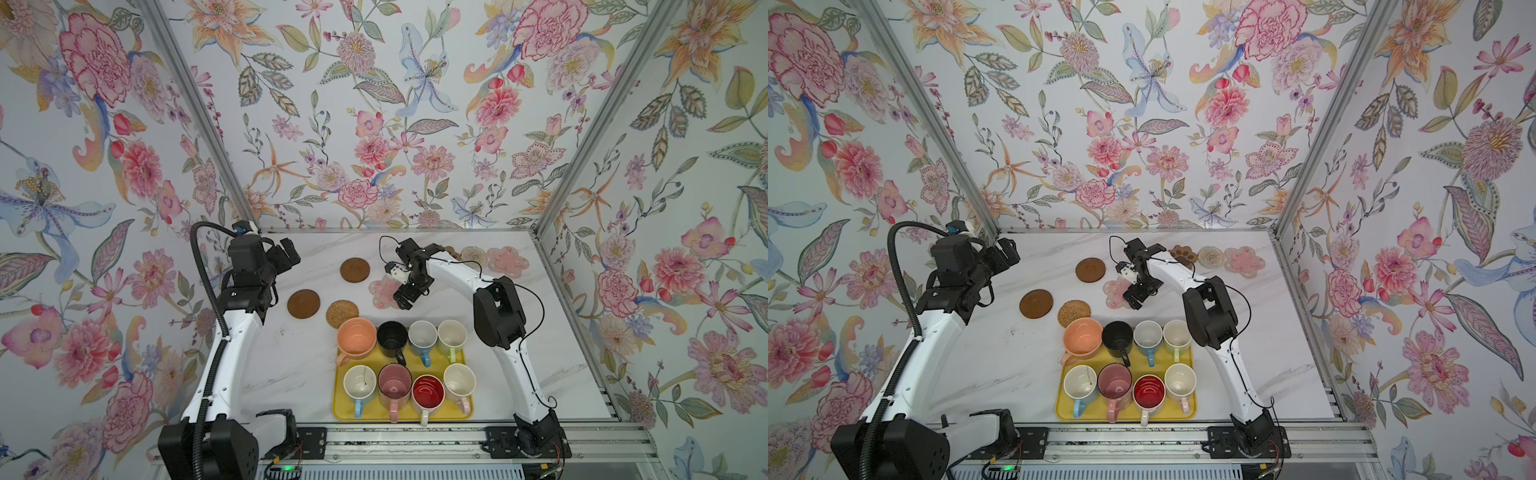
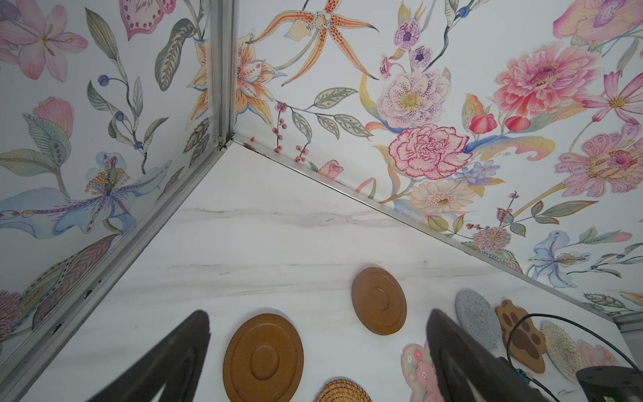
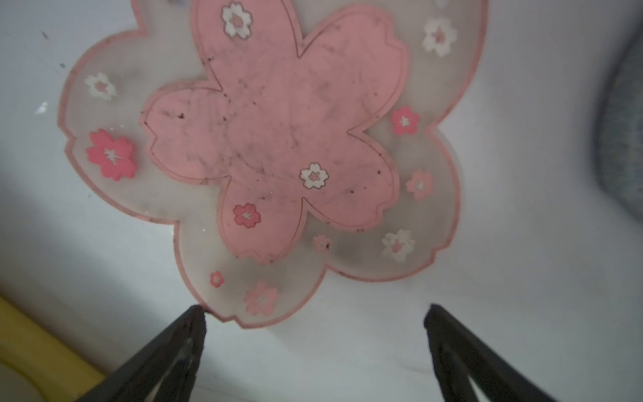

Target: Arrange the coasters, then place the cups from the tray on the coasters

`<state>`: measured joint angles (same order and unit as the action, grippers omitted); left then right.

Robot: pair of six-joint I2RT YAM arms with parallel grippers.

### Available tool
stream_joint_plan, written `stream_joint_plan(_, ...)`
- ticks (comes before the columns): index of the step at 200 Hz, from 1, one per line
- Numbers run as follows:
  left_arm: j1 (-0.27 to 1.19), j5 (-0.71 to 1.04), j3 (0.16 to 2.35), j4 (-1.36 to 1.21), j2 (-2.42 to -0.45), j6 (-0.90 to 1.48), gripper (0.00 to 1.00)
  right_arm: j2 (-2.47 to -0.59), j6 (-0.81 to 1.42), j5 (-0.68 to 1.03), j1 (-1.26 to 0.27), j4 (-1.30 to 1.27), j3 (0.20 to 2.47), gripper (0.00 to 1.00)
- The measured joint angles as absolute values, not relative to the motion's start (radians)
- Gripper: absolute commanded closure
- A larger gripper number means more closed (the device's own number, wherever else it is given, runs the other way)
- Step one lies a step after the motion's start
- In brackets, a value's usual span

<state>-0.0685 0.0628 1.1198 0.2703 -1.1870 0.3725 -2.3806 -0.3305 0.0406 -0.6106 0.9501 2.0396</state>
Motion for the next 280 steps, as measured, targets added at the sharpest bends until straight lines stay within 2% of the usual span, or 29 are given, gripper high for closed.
stream_joint_plan(80,-0.072,0.047,1.120,0.270,-1.167,0.365,0.01,-2.416,-0.326,0.012,-0.623,0.953,2.077,0.01)
stream_joint_plan(280,-0.072,0.045,1.106,0.277,-1.114,0.363,0.01,-2.651,-0.157,-0.164,-0.626,0.936,2.496,0.01)
